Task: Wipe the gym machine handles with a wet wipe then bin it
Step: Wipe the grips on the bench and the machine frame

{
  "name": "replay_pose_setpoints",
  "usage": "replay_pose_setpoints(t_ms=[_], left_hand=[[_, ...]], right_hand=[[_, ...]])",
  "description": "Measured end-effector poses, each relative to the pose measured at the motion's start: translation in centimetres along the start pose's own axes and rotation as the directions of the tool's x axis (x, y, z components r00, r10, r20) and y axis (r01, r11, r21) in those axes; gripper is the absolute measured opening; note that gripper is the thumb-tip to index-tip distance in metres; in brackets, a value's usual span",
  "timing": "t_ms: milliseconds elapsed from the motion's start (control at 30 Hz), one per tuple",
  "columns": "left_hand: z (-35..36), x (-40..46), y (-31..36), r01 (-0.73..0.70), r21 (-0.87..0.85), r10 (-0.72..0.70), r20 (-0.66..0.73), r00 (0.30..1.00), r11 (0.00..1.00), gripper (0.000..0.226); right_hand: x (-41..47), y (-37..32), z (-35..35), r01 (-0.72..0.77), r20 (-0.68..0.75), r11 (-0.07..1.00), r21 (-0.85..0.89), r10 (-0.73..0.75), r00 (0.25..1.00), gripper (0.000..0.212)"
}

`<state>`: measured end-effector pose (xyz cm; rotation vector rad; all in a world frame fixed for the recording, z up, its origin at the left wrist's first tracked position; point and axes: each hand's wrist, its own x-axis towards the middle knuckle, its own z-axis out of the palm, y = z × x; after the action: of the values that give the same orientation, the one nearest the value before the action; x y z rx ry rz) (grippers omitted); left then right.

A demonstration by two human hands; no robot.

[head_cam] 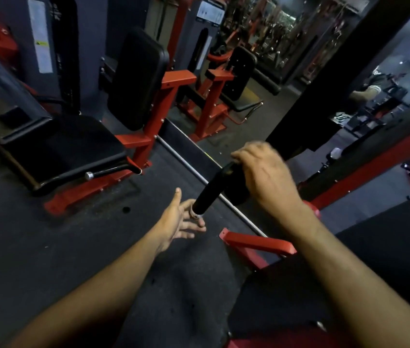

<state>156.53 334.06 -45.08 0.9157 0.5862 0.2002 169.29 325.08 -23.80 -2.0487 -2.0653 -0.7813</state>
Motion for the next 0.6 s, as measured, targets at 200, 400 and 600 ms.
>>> replay_pose_setpoints(t_ms=[200, 400, 600], left_hand=[[0.7, 0.3, -0.3, 0.045, 0.025, -0.044, -0.034, 0.998, 0.999, 0.077], [1.6, 0.2, -0.5, 0.084, -0.045, -0.084, 0.014, 0.996, 0.995, 0.077], [1.7, -0.9, -0.9, 0.111, -0.077, -0.108, 0.035, 0.993, 0.991, 0.078]], right_hand=[[-1.8, -2.3, 2.4, 0.057, 0.037, 0.997, 0.061, -0.06, 0.998, 0.026], [-4.2, -5.5, 4.8, 0.272, 0.117, 0.946, -0.176, -0.255, 0.96, 0.025], [-7.6, -7.0, 6.9, 0.444, 0.287, 0.884, -0.147, -0.392, 0.874, 0.016]])
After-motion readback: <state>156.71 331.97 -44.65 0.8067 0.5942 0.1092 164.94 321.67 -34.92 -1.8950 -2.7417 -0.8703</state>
